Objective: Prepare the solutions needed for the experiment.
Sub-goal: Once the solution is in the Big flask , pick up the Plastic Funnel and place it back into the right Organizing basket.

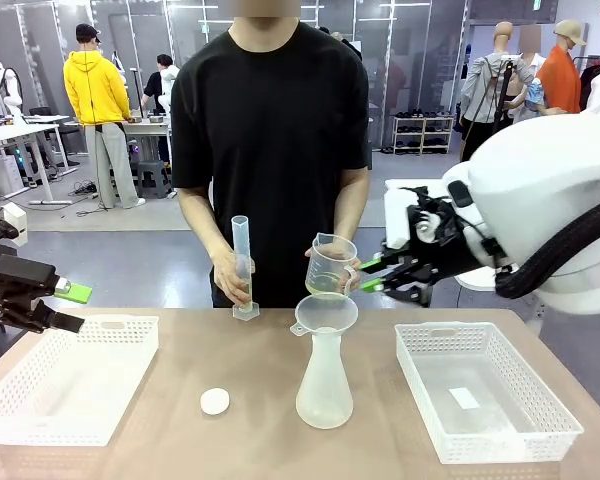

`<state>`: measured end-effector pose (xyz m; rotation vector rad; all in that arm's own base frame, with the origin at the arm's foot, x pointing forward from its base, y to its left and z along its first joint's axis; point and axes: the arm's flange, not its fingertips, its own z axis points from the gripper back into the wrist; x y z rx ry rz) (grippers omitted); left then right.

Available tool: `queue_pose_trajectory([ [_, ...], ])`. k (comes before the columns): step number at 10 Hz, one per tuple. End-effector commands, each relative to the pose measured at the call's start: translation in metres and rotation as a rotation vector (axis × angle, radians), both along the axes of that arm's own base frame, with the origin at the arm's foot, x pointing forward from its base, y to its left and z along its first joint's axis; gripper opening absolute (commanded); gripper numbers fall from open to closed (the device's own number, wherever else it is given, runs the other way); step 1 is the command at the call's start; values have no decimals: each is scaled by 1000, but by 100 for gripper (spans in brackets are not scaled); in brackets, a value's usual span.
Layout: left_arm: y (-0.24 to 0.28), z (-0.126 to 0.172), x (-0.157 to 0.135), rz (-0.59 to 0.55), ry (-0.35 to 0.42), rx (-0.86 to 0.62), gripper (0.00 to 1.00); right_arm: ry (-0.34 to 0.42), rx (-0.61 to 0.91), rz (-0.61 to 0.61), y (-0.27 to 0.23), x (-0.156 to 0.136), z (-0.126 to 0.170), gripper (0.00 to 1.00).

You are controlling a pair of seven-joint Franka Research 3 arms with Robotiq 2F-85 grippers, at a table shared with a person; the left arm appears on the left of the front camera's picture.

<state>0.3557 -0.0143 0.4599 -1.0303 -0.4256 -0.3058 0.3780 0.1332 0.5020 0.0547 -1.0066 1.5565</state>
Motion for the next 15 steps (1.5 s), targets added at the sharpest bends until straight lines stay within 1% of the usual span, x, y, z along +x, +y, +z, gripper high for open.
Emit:
queue_pose_trajectory([
  [1, -2, 0, 2, -8, -22, -27, 100, 94, -126, -105, -57, -40, 32, 30],
  [2, -2, 0, 2, -8, -22, -27, 100, 132, -151, -175, -79, -44, 36, 30],
  [3, -2, 0, 2, -8, -22, -27, 100, 182, -142, -208, -94, -48, 38, 30],
  [5, -2, 0, 2, -8, -22, -27, 100, 303, -105, -177, -100, -59, 34, 30],
  [6, -2, 0, 2, -8, -22, -27, 100, 257, -191, -140, -94, -63, 34, 30],
  [7, -2, 0, 2, -8, -22, -27, 100, 235, -157, -198, -112, -38, 40, 30],
  [10, -2, 0, 2, -8, -22, -27, 100, 235, -157, -198, -112, -38, 40, 30],
  [11, -2, 0, 2, -8, -22, -27, 100, 244, -151, -178, -112, -44, 43, 30],
  [12, -2, 0, 2, -8, -22, -27, 100, 460, 19, -328, -118, -42, 32, 30],
  [13, -2, 0, 2, -8, -22, -27, 100, 542, 126, -408, -132, -49, 29, 30],
  [14, -2, 0, 2, -8, -22, -27, 100, 791, 236, -523, -145, -56, 20, 30],
  [15, -2, 0, 2, -8, -22, -27, 100, 957, 307, -581, -150, -59, 7, 30],
])
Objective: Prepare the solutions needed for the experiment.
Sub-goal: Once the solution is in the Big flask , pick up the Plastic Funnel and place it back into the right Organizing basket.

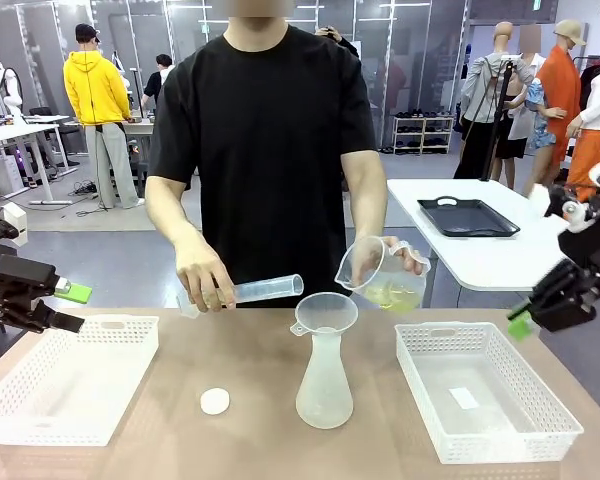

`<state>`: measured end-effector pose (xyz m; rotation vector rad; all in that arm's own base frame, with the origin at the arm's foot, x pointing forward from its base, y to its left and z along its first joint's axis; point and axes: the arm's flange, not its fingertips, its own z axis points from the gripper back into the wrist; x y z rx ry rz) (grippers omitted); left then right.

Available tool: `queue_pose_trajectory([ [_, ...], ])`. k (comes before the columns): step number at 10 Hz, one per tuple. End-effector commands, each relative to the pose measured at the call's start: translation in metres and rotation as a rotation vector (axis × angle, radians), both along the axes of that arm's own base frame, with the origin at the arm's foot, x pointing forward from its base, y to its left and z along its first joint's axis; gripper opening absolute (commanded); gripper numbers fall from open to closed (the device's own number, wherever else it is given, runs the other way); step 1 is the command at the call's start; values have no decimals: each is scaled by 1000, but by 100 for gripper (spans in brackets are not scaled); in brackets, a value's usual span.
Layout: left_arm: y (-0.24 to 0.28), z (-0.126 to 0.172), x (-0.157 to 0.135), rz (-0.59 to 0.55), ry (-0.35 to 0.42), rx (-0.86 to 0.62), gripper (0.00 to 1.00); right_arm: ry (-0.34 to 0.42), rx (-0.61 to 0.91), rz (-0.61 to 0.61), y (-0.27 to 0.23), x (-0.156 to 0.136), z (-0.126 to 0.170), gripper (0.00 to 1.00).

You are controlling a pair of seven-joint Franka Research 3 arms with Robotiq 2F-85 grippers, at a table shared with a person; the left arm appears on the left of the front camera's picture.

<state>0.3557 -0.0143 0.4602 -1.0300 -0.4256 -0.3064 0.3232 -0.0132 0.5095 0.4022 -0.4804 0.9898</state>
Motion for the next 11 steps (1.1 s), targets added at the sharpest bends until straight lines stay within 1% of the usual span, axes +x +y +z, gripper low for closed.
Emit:
queue_pose_trajectory([
  [1, -1, 0, 2, -8, -22, -27, 100, 405, 321, -269, -7, -8, -9, 30],
  [2, -1, 0, 2, -8, -22, -27, 100, 527, 441, -300, -9, -10, -11, 30],
  [3, -1, 0, 2, -8, -22, -27, 100, 685, 556, -314, -8, -10, -17, 30],
  [4, -1, 0, 2, -8, -22, -27, 100, 787, 620, -315, -9, -10, -20, 30],
  [5, -1, 0, 2, -8, -22, -27, 100, 863, 682, -323, -11, -10, -26, 30],
  [6, -1, 0, 2, -8, -22, -27, 100, 943, 711, -308, -9, -11, -35, 30],
  [7, -1, 0, 2, -8, -22, -27, 100, 992, 757, -276, 1, -11, -44, 30],
  [8, -1, 0, 2, -8, -22, -27, 100, 1004, 797, -263, 7, -12, -49, 30],
  [9, -1, 0, 2, -8, -22, -27, 100, 989, 837, -270, 10, -13, -50, 30],
  [10, -1, 0, 2, -8, -22, -27, 100, 954, 844, -265, 14, -14, -50, 30],
  [11, -1, 0, 2, -8, -22, -27, 100, 935, 846, -279, 18, -16, -50, 30],
])
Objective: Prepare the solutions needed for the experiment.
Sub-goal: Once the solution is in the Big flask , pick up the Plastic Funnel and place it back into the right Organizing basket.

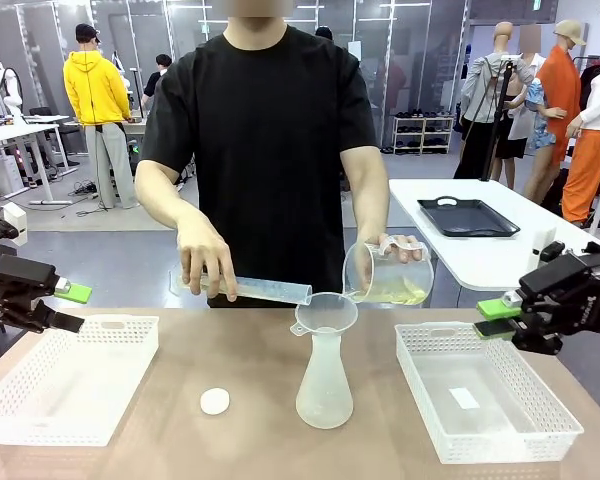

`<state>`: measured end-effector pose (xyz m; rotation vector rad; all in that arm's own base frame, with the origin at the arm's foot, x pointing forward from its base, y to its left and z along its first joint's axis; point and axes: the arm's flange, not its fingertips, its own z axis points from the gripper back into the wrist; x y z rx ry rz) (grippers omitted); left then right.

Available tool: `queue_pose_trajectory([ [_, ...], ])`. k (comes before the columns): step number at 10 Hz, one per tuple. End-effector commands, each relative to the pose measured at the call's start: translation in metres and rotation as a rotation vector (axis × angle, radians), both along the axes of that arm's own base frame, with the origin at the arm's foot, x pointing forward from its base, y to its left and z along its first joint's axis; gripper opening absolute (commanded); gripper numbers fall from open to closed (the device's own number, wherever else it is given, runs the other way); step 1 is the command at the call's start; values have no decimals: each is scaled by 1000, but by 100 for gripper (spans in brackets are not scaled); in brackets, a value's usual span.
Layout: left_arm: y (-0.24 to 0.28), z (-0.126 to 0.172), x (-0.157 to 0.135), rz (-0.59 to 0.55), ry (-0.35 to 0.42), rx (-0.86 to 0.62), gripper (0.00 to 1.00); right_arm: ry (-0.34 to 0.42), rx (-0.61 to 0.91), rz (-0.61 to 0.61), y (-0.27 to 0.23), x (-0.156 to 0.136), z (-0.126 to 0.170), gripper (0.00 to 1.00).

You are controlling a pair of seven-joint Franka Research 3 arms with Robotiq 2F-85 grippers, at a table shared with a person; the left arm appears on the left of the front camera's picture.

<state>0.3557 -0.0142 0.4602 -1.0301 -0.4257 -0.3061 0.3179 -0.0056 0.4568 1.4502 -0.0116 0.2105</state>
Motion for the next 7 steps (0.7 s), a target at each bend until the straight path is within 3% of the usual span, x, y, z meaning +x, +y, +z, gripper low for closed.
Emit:
queue_pose_trajectory([
  [1, -2, 0, 2, -8, -22, -27, 100, 11, -6, 21, -2, -3, -4, 30],
  [7, -2, 0, 2, -8, -22, -27, 100, 11, -6, 21, -2, -3, -4, 30],
])
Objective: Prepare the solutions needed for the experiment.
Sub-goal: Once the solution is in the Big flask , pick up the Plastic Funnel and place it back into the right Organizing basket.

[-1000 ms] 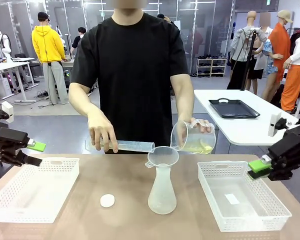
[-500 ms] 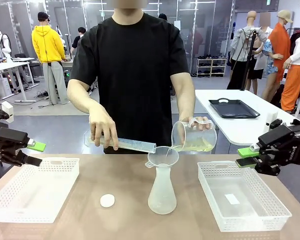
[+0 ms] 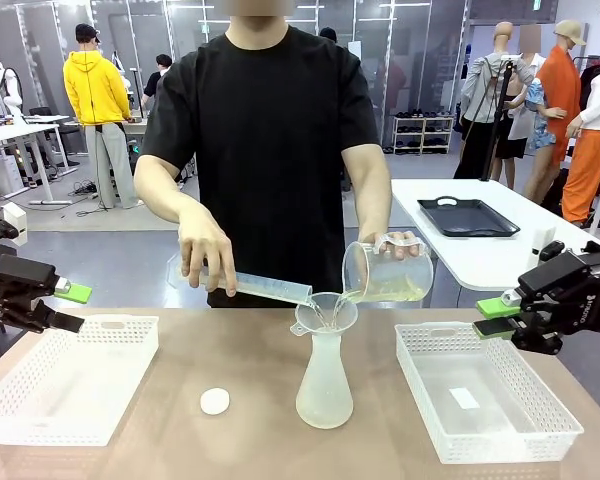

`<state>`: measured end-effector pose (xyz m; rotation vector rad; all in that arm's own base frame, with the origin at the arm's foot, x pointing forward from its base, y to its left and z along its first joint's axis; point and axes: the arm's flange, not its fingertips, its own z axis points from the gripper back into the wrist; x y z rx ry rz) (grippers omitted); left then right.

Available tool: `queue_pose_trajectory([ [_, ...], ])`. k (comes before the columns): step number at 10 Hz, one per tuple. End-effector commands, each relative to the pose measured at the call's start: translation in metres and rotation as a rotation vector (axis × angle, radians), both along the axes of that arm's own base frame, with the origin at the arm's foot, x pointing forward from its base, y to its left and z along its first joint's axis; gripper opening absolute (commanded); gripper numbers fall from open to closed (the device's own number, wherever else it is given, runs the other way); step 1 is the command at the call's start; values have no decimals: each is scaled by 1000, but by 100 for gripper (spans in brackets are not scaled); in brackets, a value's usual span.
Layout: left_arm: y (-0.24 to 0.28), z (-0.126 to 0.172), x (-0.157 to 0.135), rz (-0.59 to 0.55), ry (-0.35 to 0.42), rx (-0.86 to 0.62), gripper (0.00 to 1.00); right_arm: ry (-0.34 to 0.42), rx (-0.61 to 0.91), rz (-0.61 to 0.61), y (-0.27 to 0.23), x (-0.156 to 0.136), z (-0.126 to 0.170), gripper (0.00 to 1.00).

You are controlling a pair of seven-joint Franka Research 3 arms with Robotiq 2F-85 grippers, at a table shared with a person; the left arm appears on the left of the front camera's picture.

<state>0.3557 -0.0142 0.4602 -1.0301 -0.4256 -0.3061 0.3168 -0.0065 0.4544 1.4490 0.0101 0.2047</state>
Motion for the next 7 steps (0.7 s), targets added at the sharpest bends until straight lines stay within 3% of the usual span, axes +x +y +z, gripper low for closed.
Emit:
queue_pose_trajectory([
  [1, -2, 0, 2, -8, -22, -27, 100, -7, -2, 12, -1, -2, -2, 30],
  [7, -2, 0, 2, -8, -22, -27, 100, -7, -2, 12, -1, -2, -2, 30],
])
